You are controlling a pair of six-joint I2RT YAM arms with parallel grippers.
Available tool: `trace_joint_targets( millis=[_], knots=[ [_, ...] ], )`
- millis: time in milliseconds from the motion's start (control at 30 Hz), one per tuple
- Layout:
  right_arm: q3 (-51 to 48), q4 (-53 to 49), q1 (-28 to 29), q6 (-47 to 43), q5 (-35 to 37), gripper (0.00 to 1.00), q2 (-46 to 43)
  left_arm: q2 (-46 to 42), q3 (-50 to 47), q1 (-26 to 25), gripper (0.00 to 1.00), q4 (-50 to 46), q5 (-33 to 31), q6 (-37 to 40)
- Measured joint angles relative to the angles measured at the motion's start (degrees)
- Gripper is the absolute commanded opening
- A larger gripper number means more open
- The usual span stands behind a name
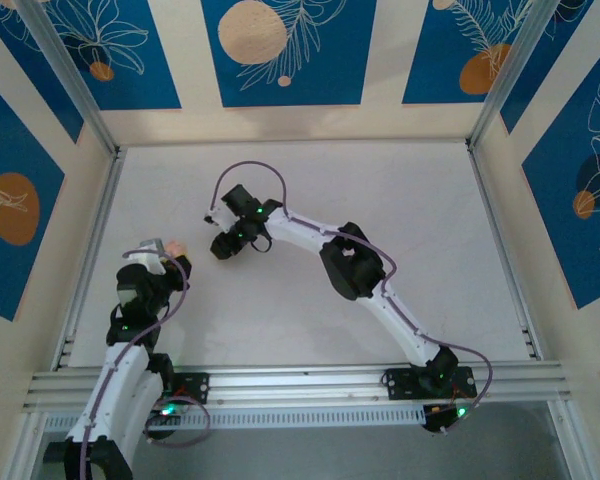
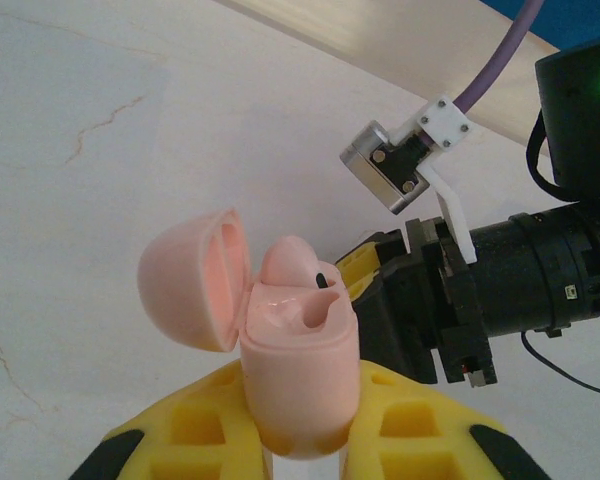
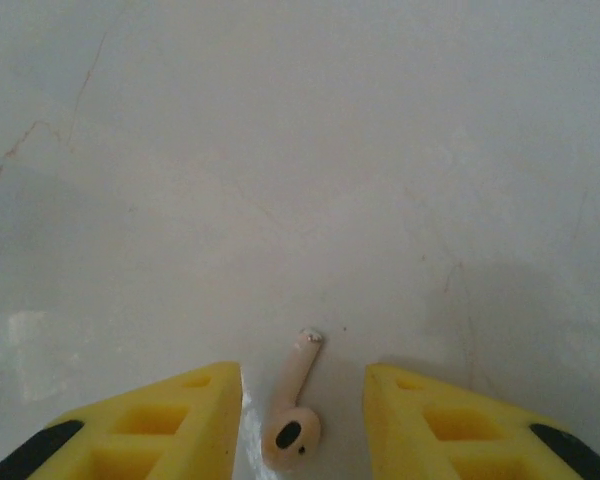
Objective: Insert the wireless bluetooth earbuds into the charging case
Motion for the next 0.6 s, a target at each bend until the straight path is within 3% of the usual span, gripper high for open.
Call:
trace_joint_targets(
  millis=[233,600],
  knots=[
    [-2.58,1.92,0.72,-2.6,3.45,0.24,-1.22,-0.66,-0.11,0.0,0.15,-0.13,0.17,0.04],
    [-28.76,8.22,0.39,-4.74,3.23,0.19,-16.59,-1.01,-0.11,0.04,0.14,-0.85,1.16,0.26]
  ],
)
